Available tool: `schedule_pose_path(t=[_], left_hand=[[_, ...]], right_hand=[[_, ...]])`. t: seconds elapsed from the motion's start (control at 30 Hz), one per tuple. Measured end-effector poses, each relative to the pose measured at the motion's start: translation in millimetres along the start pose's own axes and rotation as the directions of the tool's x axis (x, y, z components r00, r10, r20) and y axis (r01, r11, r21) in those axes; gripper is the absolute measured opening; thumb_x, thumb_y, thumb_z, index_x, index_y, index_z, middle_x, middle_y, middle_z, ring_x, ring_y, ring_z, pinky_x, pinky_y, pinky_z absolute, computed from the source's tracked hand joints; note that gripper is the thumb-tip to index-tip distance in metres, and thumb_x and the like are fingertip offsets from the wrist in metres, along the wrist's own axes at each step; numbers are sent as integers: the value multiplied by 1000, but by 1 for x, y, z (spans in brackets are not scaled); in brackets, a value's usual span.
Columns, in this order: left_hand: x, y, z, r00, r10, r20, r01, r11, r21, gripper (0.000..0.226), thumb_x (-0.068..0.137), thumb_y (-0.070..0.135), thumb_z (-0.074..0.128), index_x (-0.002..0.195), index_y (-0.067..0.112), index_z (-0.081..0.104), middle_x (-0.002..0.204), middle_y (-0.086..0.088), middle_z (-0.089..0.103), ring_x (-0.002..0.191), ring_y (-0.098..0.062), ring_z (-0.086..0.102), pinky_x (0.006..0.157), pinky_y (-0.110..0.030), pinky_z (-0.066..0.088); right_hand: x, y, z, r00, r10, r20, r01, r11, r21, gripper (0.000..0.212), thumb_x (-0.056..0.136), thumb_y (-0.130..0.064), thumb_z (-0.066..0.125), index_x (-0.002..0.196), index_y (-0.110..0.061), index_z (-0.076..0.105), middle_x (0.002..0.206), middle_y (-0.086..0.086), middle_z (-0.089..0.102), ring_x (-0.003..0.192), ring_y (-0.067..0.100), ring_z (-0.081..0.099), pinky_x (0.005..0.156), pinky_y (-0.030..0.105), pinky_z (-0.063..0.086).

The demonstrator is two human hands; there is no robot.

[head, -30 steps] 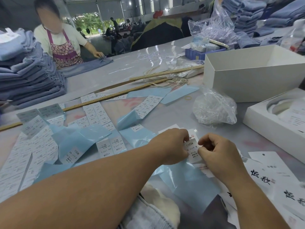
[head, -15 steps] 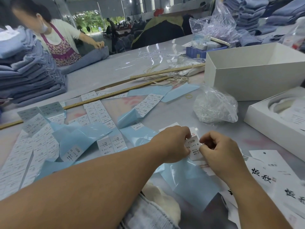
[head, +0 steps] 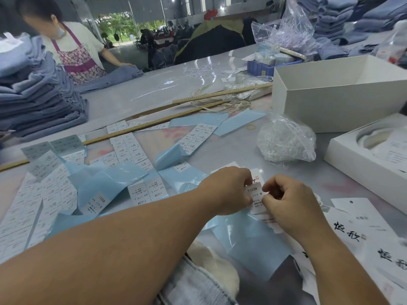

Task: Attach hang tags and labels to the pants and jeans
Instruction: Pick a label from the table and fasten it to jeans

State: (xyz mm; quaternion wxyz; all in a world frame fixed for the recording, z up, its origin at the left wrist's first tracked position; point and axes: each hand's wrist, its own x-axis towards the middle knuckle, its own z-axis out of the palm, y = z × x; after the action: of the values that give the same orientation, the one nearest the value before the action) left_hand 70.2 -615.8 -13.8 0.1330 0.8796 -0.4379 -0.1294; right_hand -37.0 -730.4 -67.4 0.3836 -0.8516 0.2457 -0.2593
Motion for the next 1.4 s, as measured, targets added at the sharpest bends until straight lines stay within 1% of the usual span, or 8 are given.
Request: schedule_pose_path(t=[0.2, 0.33, 0.5, 0.77, 0.97, 1.1, 1.27, 1.4], left_hand=[[0, 0, 2, 1000, 3, -18, -3, 1000, 2, 40, 81, 34, 73, 117, 23, 59, 112, 3, 62, 100, -18, 55, 88, -38, 51], [0, 1, 2, 1000, 19, -22, -19, 1000, 10, 40, 84, 35, 72, 119, 22, 58, 115, 1, 60, 102, -19, 56, 91, -38, 50], [1, 0, 1, 1000, 18, -21, -18, 1000, 13, 38, 85, 33, 70, 120, 23, 57, 116, 2, 58, 103, -19, 55, 91, -38, 50], [1, 1, 3, 1000, 14, -19, -13, 1000, 19, 39, 84, 34, 71, 119, 23, 56, 116, 2, 58, 102, -18, 55, 90, -38, 50], [2, 1, 3, 1000, 9, -7, -9, 1000, 17, 43, 84, 35, 72, 122, 23, 56, 117, 2, 58, 104, -19, 55, 92, -39, 49], [2, 1, 4, 1000, 17, -7, -16, 999, 43, 44, 84, 35, 70, 124, 24, 56, 119, 3, 55, 108, -19, 54, 93, -38, 49], [3, -2, 4, 1000, -25, -7, 25, 996, 83, 57, 82, 47, 70, 131, 27, 53, 127, 3, 48, 114, -20, 52, 92, -38, 48], [5, -5, -2, 999, -36, 36, 31, 992, 120, 60, 77, 51, 74, 128, 27, 53, 116, 5, 51, 106, -18, 53, 88, -36, 49]], right_hand=[[-1, -2, 0, 1000, -12, -19, 11, 1000, -14, 24, 72, -6, 69, 66, -27, 60, 55, -8, 57, 62, 0, 53, 55, 9, 40], [-1, -1, -2, 1000, -1, -26, 1, 1000, -28, 21, 74, -8, 69, 68, -26, 61, 58, -9, 60, 67, -2, 55, 50, 8, 40], [-2, -1, -1, 1000, -4, -26, 4, 1000, -16, 21, 75, -6, 69, 69, -25, 62, 59, -9, 60, 67, -4, 55, 57, 4, 40], [-2, -2, -1, 999, -12, -43, 11, 1000, -16, 21, 73, -4, 67, 67, -23, 61, 56, -7, 58, 64, 0, 53, 55, 8, 40], [-1, -2, 0, 1000, -10, -24, 10, 1000, -29, 19, 74, -4, 68, 69, -22, 63, 59, -7, 59, 71, 0, 54, 56, 7, 40], [-1, -1, 0, 1000, 10, 2, -10, 999, -52, 17, 75, -7, 67, 68, -23, 63, 60, -8, 60, 62, 6, 55, 49, 12, 36], [-2, -2, 1, 999, 27, 22, -25, 997, -80, 14, 75, -10, 68, 71, -23, 65, 63, -8, 60, 63, 5, 55, 54, 21, 38], [-2, -2, 1, 999, 44, 14, -42, 996, -84, 14, 75, -10, 68, 72, -23, 65, 62, -7, 59, 62, 6, 54, 53, 21, 37]])
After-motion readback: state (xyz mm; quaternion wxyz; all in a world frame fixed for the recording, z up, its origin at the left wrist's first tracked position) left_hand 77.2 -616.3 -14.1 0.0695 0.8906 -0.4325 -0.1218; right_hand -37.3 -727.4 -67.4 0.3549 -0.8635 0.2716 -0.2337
